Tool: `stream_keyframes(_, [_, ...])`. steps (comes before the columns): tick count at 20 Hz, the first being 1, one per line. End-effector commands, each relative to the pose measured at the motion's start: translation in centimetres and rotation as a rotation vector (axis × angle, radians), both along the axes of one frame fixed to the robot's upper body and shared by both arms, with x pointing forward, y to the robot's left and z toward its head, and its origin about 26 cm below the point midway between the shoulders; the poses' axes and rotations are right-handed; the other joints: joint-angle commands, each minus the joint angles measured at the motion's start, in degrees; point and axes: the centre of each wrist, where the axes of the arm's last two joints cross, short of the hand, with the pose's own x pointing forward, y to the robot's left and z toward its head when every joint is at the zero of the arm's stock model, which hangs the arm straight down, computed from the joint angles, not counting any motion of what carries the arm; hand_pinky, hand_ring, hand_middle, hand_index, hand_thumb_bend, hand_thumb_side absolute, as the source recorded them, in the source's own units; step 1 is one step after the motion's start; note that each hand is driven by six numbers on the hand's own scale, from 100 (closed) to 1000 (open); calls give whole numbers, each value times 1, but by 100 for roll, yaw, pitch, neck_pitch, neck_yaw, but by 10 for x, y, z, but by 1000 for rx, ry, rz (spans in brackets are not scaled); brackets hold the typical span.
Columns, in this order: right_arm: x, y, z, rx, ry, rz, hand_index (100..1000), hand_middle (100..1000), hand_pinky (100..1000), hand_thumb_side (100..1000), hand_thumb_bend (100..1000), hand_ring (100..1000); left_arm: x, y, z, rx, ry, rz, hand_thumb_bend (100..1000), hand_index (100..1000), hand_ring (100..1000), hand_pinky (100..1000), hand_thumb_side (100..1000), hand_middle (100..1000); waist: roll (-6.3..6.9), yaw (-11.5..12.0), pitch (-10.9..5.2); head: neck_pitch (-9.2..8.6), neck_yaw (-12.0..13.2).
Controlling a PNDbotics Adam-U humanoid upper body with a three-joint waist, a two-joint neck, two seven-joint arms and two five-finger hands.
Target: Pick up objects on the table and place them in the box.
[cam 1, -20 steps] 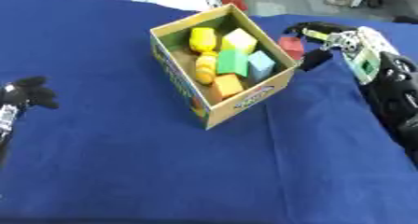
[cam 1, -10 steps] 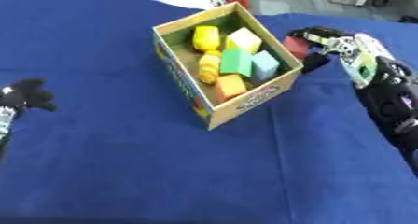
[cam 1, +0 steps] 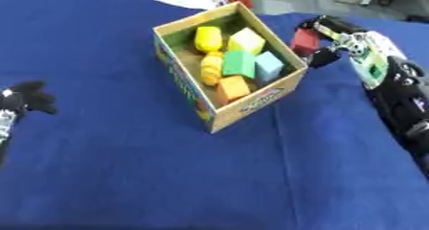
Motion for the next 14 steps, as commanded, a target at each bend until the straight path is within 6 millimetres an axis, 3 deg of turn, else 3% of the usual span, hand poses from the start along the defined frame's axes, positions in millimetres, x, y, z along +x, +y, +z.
stream_keyframes(1, [-8, -10, 42, -15, -120, 27, 803, 571, 738, 172, 100, 688, -1, 2, 6, 14, -17, 1, 100, 834, 607, 814, 951, 614, -28, -37, -146, 56, 17])
stream_keyframes(7, [-20, 19, 79, -53, -166, 198, 826, 603, 756, 188, 100, 711, -3, 4, 2, 9, -7, 10, 100, 834, 608, 813, 946, 615, -33, -123, -248, 108, 22])
stream_keyframes(8, [-22, 30, 83, -73, -160, 249, 831, 612, 762, 195, 100, 720, -3, 4, 2, 9, -6, 11, 100, 834, 608, 813, 945, 616, -30, -130, -263, 109, 12])
stream_keyframes(9, [-23, 41, 87, -92, -150, 295, 836, 617, 765, 318, 146, 724, -3, 4, 2, 8, -5, 11, 100, 834, 608, 813, 944, 616, -27, -135, -276, 108, 3])
stream_keyframes(10, [-25, 53, 90, -110, -138, 342, 838, 621, 766, 207, 100, 726, -3, 3, 1, 7, -4, 10, 100, 834, 608, 813, 943, 616, -22, -138, -289, 111, -7])
stream_keyframes(14, [-25, 107, 86, -150, -47, 517, 868, 645, 768, 256, 100, 738, -3, 1, 1, 1, -2, 3, 100, 834, 608, 813, 941, 616, 12, -137, -325, 121, -101])
